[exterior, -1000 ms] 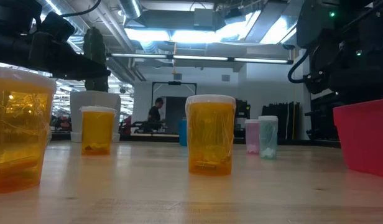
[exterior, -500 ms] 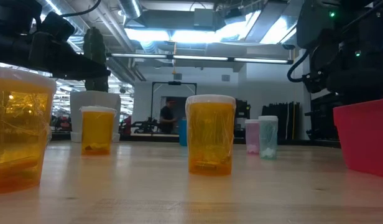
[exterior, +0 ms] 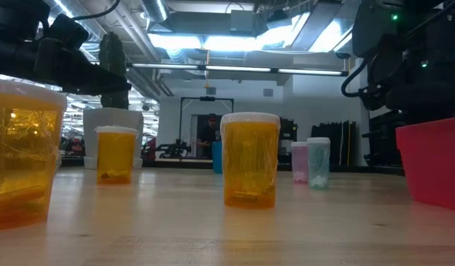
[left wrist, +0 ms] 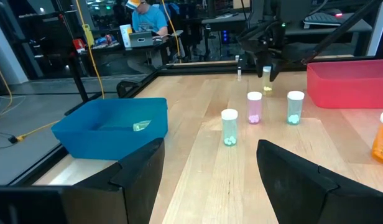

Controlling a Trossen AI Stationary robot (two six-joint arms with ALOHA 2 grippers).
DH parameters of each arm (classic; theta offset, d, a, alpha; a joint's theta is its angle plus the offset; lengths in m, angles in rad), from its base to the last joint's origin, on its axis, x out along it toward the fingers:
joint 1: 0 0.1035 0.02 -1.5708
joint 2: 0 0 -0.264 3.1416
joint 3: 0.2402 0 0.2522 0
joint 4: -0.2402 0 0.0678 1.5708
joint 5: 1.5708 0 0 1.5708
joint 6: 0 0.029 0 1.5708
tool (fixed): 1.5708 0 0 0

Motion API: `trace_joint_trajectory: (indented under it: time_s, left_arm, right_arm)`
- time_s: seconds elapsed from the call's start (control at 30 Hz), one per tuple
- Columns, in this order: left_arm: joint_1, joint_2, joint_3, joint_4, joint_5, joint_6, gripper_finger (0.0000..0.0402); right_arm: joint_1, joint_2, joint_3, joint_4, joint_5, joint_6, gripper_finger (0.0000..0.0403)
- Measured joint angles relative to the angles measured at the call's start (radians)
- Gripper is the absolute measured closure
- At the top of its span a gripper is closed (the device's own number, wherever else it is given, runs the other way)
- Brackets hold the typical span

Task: Pick and place medicine bottles into bin by pill shape (circle, oval)
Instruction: Put the small yellow pill bottle into the blue bin

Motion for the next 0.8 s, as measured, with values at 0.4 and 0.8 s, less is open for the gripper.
trace_joint_trajectory:
  time_s: [0.4, 0.8]
  left_arm:
    - [0.000, 0.000, 0.000, 0.000, 0.000, 0.000, 0.0154]
    - [0.000, 0.000, 0.000, 0.000, 0.000, 0.000, 0.0154]
  right_arm:
    - [0.000, -0.001, 0.000, 0.001, 0.028, 0.050, 0.0300]
    - [-0.054, 0.000, 0.075, -0.008, 0.144, -0.071, 0.0303]
